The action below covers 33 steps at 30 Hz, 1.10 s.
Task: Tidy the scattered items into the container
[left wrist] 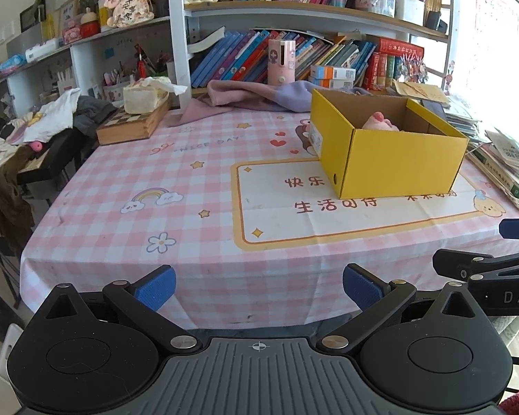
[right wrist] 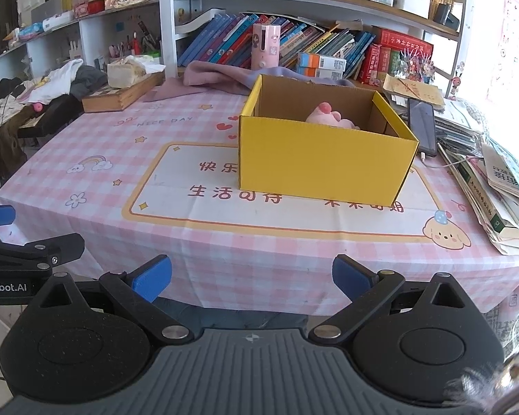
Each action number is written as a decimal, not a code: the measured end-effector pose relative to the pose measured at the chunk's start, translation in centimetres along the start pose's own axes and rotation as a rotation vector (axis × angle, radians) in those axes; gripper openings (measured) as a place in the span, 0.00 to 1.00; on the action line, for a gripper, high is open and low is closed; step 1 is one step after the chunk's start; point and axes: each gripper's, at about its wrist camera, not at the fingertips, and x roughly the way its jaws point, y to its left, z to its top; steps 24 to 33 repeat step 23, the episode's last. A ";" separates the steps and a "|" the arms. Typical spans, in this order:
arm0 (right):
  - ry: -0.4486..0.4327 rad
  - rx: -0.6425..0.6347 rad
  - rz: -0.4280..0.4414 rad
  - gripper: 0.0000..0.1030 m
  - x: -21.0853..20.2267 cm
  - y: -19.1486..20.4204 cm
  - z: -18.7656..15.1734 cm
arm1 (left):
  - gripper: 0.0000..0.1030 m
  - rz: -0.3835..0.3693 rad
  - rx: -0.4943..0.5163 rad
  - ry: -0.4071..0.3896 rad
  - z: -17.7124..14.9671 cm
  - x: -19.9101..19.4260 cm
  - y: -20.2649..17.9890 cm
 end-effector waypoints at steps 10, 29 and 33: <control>0.011 -0.005 0.002 0.98 0.5 0.5 0.1 | 1.00 -0.006 -0.008 0.015 -0.1 0.4 0.4; 0.026 -0.001 -0.009 0.98 1.1 0.4 0.4 | 1.00 -0.037 -0.012 -0.001 0.3 1.0 0.6; 0.026 -0.001 -0.009 0.98 1.1 0.4 0.4 | 1.00 -0.037 -0.012 -0.001 0.3 1.0 0.6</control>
